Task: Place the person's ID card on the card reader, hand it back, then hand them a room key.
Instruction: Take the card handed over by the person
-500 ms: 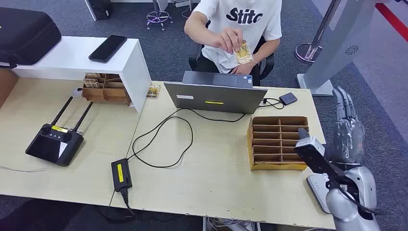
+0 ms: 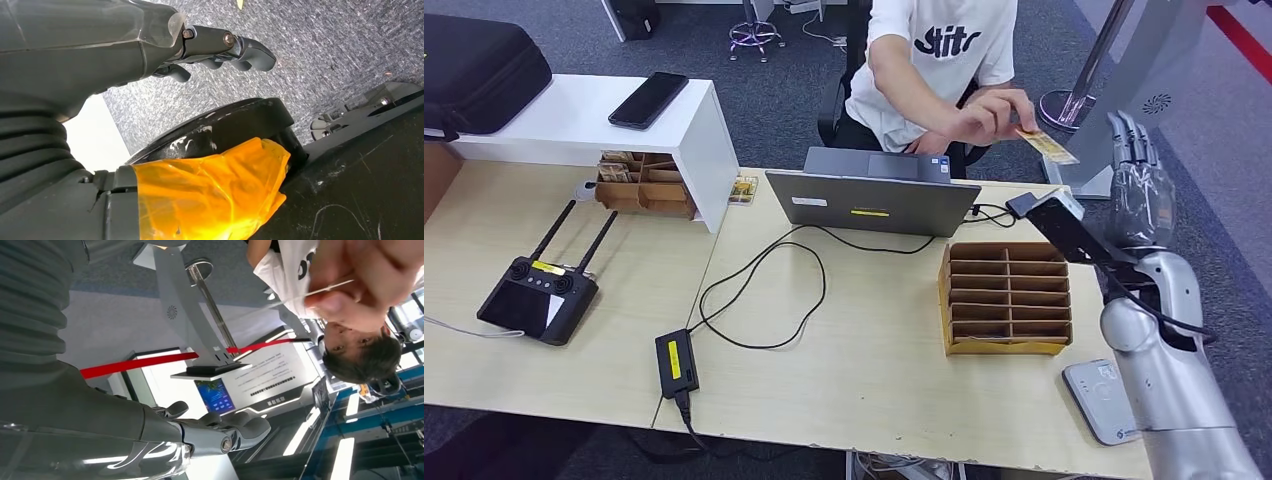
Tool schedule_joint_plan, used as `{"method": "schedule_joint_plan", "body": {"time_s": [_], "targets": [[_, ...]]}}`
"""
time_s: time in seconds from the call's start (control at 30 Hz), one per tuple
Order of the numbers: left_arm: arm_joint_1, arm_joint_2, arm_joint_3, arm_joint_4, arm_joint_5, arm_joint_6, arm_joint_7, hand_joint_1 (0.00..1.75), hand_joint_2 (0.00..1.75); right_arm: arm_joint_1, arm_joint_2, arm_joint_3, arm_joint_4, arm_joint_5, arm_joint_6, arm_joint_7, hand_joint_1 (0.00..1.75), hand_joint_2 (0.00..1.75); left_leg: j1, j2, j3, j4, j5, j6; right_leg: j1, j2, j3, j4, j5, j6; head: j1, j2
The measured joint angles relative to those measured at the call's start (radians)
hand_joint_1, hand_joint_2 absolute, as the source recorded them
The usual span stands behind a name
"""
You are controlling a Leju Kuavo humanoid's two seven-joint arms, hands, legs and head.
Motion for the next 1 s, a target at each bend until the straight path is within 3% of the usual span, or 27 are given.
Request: {"method": "schedule_joint_plan", "body": {"time_s": [0.3, 0.43, 1.0], "targets": [[-0.001, 0.0, 0.0, 0.0, -0.003, -0.001, 0.002, 0.0, 1.75, -0.024, 0.0, 0.007, 0.036, 0.0, 0.001, 0.005, 0.0, 1.75, 0.0, 0.0, 0.0, 0.0, 0.0, 0.0, 0.0, 0.0, 0.0, 0.0, 0.0, 0.0, 0.0, 0.0], [-0.001, 0.0, -0.001, 0.0, -0.004, -0.002, 0.002, 0.0, 1.75, -0.034, 0.0, 0.021, 0.075, -0.001, 0.003, 0.006, 1.75, 1.75, 0.0, -0.001, 0.0, 0.0, 0.0, 0.0, 0.0, -0.001, 0.0, 0.0, 0.0, 0.0, 0.0, 0.0], [-0.001, 0.0, -0.001, 0.0, 0.0, -0.001, 0.002, 0.0, 1.75, -0.005, 0.002, 0.02, 0.085, -0.079, -0.025, -0.011, 1.75, 1.75, 0.0, -0.001, -0.001, 0.0, 0.0, 0.0, 0.0, -0.001, -0.001, 0.0, 0.0, 0.0, 0.0, 0.0]]}}
